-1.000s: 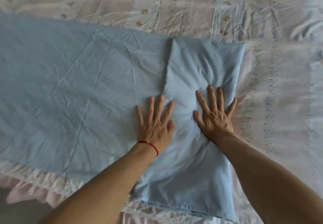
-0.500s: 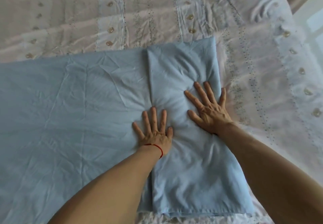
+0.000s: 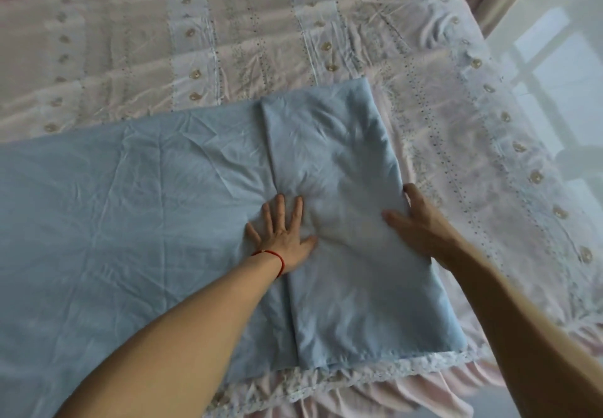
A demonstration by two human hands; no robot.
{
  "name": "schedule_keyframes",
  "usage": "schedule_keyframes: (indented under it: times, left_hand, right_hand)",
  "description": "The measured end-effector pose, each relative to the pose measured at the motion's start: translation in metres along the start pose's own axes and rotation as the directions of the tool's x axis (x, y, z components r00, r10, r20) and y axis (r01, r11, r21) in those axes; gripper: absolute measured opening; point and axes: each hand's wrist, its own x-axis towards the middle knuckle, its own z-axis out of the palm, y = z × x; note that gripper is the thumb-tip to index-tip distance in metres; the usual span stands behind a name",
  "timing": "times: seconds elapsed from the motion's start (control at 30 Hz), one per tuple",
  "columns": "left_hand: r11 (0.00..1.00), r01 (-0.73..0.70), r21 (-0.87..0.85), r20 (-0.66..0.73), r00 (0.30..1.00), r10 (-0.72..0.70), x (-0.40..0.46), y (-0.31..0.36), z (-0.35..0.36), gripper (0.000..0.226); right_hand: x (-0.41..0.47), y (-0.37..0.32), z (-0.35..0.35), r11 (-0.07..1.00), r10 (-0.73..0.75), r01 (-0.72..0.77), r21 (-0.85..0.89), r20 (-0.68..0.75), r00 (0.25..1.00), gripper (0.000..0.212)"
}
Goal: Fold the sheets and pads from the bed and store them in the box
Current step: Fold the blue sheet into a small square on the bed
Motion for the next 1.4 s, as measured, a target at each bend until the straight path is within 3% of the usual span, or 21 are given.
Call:
schedule_keyframes:
  times: [0.1, 0.17, 0.23, 0.27, 0.33, 0.37, 0.4, 0.5, 0.57, 0.63, 0.67, 0.73, 0.8, 0.93, 1.0, 1.07, 1.13, 1.2, 1.27, 1.33, 1.4]
  left_hand:
    - [0.992, -0.052, -0.118, -0.183, 0.983, 0.030, -0.007, -0.013, -0.018, 0.062]
    - [0.979, -0.095, -0.182, -0.383, 0.924, 0.019, -0.017, -0.019, -0.037, 0.063]
    - [0.881, -0.224, -0.417, -0.462, 0.887, 0.006, -0.032, -0.025, -0.062, 0.053]
    - [0.739, -0.269, -0.618, -0.427, 0.904, -0.028, -0.040, -0.027, -0.076, 0.047]
    - [0.292, -0.177, -0.940, -0.214, 0.971, -0.102, -0.059, -0.041, -0.105, 0.048]
    - [0.133, -0.098, -0.986, -0.108, 0.991, -0.077, -0.065, -0.051, -0.115, 0.052]
    - [0.077, -0.056, -0.995, -0.059, 0.998, -0.027, -0.072, -0.068, -0.122, 0.055]
    - [0.161, -0.060, -0.985, -0.057, 0.998, 0.020, -0.079, -0.122, -0.128, 0.041]
    - [0.248, -0.124, -0.961, -0.159, 0.979, -0.126, -0.069, -0.161, -0.126, 0.028]
    - [0.381, -0.098, -0.919, -0.221, 0.930, -0.293, -0.051, -0.199, -0.123, 0.024]
    - [0.391, -0.056, -0.919, -0.199, 0.920, -0.336, -0.042, -0.219, -0.120, 0.024]
    - [0.293, 0.036, -0.956, -0.063, 0.945, -0.322, -0.029, -0.248, -0.113, 0.034]
    - [0.182, 0.109, -0.977, 0.066, 0.972, -0.228, -0.016, -0.270, -0.107, 0.052]
    - [0.018, 0.120, -0.993, 0.118, 0.989, -0.089, 0.002, -0.264, -0.126, 0.045]
    - [0.052, 0.142, -0.989, 0.135, 0.983, -0.122, 0.022, -0.261, -0.143, 0.054]
    - [0.104, 0.136, -0.985, 0.121, 0.983, -0.139, 0.037, -0.252, -0.165, 0.042]
    - [0.183, 0.003, -0.983, -0.024, 0.989, -0.146, 0.051, -0.246, -0.183, 0.023]
    - [0.212, -0.178, -0.961, -0.217, 0.960, -0.175, 0.054, -0.247, -0.188, 0.035]
    - [0.249, -0.232, -0.940, -0.293, 0.924, -0.247, 0.052, -0.261, -0.175, 0.033]
    - [0.246, -0.162, -0.956, -0.236, 0.922, -0.308, 0.056, -0.288, -0.152, 0.027]
    - [0.128, -0.085, -0.988, -0.118, 0.952, -0.281, 0.056, -0.304, -0.139, 0.051]
  right_hand:
    - [-0.021, -0.038, 0.001, 0.987, -0.156, 0.155, 0.038, 0.022, 0.987, 0.045]
    - [-0.032, -0.067, 0.014, 0.960, -0.278, 0.279, -0.016, 0.050, 0.959, 0.045]
    - [-0.045, -0.101, 0.037, 0.922, -0.373, 0.379, -0.079, 0.087, 0.924, 0.043]
    - [-0.051, -0.118, 0.051, 0.905, -0.401, 0.413, -0.104, 0.115, 0.909, 0.044]
    - [-0.062, -0.145, 0.085, 0.872, -0.444, 0.466, -0.149, 0.157, 0.882, 0.049]
    - [-0.065, -0.154, 0.102, 0.868, -0.441, 0.467, -0.170, 0.171, 0.881, 0.049]
    - [-0.072, -0.169, 0.120, 0.872, -0.423, 0.454, -0.181, 0.187, 0.887, 0.049]
    - [-0.090, -0.206, 0.179, 0.864, -0.434, 0.474, -0.172, 0.225, 0.872, 0.043]
    - [-0.100, -0.226, 0.218, 0.828, -0.487, 0.538, -0.160, 0.270, 0.830, 0.042]
    - [-0.112, -0.234, 0.247, 0.813, -0.466, 0.550, -0.190, 0.354, 0.811, 0.046]
    - [-0.117, -0.232, 0.259, 0.841, -0.413, 0.504, -0.197, 0.369, 0.833, 0.050]
    - [-0.125, -0.216, 0.273, 0.900, -0.338, 0.400, -0.177, 0.298, 0.893, 0.050]
    - [-0.124, -0.195, 0.278, 0.912, -0.325, 0.342, -0.227, 0.110, 0.939, 0.049]
    - [-0.112, -0.152, 0.255, 0.932, -0.051, 0.001, -0.362, -0.129, 0.990, 0.072]
    - [-0.104, -0.134, 0.248, 0.952, 0.050, -0.089, -0.292, -0.138, 0.989, 0.085]
    - [-0.096, -0.118, 0.250, 0.977, 0.080, -0.106, -0.185, -0.144, 0.986, 0.080]
    - [-0.089, -0.106, 0.251, 0.992, 0.088, -0.100, -0.072, -0.152, 0.985, 0.062]
    - [-0.084, -0.096, 0.250, 0.993, 0.111, -0.104, 0.058, -0.128, 0.986, 0.046]
    - [-0.085, -0.089, 0.246, 0.977, 0.134, -0.116, 0.180, -0.094, 0.986, 0.036]
    - [-0.089, -0.084, 0.243, 0.967, 0.119, -0.102, 0.235, -0.060, 0.991, 0.035]
    - [-0.093, -0.083, 0.240, 0.975, 0.095, -0.082, 0.204, -0.058, 0.994, 0.035]
